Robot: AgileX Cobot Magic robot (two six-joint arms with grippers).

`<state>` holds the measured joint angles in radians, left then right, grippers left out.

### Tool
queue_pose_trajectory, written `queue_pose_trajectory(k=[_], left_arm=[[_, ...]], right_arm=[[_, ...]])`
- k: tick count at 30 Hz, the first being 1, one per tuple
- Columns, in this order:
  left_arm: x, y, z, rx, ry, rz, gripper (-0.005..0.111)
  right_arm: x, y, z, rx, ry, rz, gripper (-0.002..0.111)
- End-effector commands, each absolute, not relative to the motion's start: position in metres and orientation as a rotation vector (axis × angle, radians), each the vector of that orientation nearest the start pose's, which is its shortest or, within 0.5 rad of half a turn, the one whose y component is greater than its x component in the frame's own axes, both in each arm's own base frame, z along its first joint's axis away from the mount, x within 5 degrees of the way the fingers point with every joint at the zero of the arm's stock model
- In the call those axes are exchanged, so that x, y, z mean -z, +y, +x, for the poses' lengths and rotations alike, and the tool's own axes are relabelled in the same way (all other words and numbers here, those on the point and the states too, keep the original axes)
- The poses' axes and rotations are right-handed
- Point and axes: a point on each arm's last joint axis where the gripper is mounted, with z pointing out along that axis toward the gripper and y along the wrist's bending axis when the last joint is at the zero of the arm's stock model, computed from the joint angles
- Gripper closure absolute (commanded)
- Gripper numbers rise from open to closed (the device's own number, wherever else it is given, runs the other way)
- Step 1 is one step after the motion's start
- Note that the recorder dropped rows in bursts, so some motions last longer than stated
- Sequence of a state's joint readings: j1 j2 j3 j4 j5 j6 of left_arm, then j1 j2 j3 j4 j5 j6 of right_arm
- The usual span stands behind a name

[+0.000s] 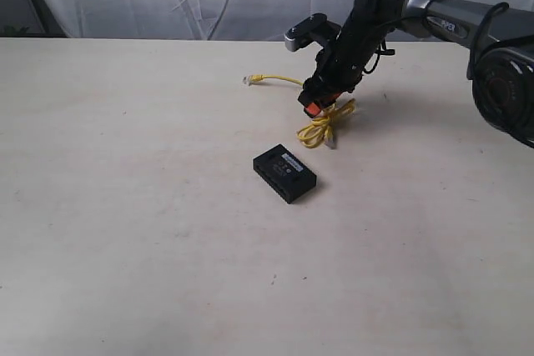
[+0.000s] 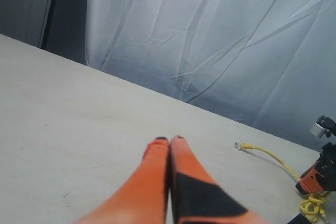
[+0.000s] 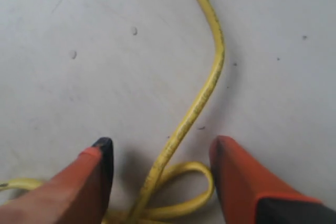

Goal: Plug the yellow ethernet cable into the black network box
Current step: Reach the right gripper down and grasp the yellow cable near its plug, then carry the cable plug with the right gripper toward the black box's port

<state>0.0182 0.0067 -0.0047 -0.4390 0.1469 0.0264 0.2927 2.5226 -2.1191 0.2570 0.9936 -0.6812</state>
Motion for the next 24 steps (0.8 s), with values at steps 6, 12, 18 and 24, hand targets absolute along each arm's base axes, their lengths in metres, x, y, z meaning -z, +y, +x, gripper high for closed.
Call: queue_pose_trajectory(k=[6,12,18,24], left_arm=[[-0.202,-0.004,0.056,0.353,1.592,-0.303,0.106],[-0.202,-0.004,0.056,0.35,1.587,-0.302,0.106],[-0.202,-0.004,0.056,0.348,1.587,-0.301,0.106],[-0.202,-0.004,0.056,0.348,1.587,-0.301,0.106]], right_arm=[[-0.106,0.167,0.495,-0.239,2.591,-1.19,0.088],[-0.135,0.162,0.488,-0.19,2.617,-1.226,0.109],[-0.18,0.14,0.468,-0.193,2.655,-1.163,0.109],[-0.203,0.094,0.421,-0.196,2.711,-1.029,0.109]])
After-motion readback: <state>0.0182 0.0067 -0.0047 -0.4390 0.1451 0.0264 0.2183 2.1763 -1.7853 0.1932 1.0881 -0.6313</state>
